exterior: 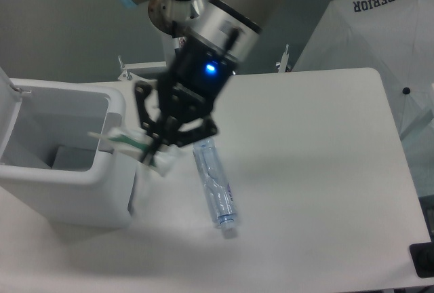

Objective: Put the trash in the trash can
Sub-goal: 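Lift the wrapper and carry it over the white trash bin, then open the gripper to drop the wrapper into the bin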

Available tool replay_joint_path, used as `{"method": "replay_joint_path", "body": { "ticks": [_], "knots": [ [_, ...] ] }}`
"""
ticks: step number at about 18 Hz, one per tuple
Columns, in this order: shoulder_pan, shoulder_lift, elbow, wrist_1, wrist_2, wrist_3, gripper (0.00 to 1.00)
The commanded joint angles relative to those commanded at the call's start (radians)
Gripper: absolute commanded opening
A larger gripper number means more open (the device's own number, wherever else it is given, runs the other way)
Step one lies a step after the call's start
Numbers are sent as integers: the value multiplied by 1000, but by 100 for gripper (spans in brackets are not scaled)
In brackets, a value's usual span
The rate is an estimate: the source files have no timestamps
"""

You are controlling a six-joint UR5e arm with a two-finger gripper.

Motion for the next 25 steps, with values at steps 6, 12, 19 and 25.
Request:
{"method": "replay_joint_path", "body": {
  "ticks": [6, 12, 19, 25],
  "knots": [
    [-60, 32, -29, 2, -3, -21, 0],
    [-95, 25, -35, 3, -6, -23, 0],
    [-134, 34, -57, 5, -6, -29, 0],
    [-144, 14, -58, 34, -6, -29, 19]
  ]
}}
